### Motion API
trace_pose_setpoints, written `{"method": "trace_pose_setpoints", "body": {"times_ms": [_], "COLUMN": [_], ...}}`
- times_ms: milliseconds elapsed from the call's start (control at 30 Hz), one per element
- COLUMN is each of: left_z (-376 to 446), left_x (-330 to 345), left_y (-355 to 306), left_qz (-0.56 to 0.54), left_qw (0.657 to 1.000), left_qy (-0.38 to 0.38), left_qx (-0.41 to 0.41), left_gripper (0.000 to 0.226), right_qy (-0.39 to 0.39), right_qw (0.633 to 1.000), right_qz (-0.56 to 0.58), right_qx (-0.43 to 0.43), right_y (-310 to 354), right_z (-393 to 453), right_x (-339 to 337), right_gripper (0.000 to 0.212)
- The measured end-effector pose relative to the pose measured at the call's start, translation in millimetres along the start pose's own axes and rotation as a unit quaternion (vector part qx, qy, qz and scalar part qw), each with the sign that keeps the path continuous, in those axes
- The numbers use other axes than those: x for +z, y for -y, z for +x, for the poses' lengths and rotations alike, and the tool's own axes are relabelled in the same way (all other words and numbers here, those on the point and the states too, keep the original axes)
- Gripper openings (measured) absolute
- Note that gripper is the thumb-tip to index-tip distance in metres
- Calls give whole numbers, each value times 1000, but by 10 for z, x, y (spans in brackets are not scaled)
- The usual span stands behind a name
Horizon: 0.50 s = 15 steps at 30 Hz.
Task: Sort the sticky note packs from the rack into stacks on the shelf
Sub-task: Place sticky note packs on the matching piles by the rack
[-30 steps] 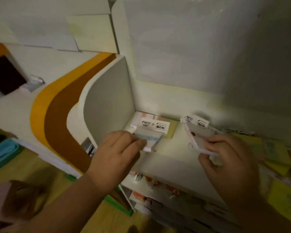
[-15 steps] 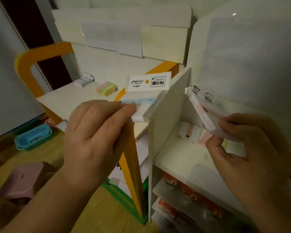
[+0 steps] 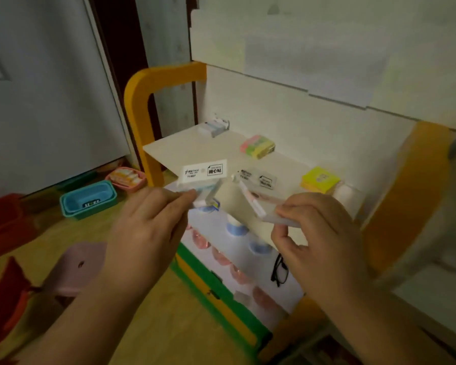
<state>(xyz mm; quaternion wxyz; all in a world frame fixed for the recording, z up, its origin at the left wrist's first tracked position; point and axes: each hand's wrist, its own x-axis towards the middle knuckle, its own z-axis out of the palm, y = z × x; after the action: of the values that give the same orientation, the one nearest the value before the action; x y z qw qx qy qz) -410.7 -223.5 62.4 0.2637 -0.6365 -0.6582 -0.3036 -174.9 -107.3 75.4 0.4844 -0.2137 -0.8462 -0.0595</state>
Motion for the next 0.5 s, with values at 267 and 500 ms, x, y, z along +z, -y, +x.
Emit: {"method": "trace_pose_setpoints", "body": {"times_ms": [267,500], "left_z": [-272,-186], "left_x": [69,288], "left_y": [889,1271], "left_qz": [-21,-27], "left_qw": [999,998], "left_qy": [38,47], "left_qx": [16,37], "left_gripper": [26,27], "right_qy": [72,57], "right_qw": [997,996], "right_qz": [-16,-33], "right_qx": [36,65], "right_y": [266,171], "right_z": [112,285], "right_x": [865,1350], "right_gripper": [9,40]}}
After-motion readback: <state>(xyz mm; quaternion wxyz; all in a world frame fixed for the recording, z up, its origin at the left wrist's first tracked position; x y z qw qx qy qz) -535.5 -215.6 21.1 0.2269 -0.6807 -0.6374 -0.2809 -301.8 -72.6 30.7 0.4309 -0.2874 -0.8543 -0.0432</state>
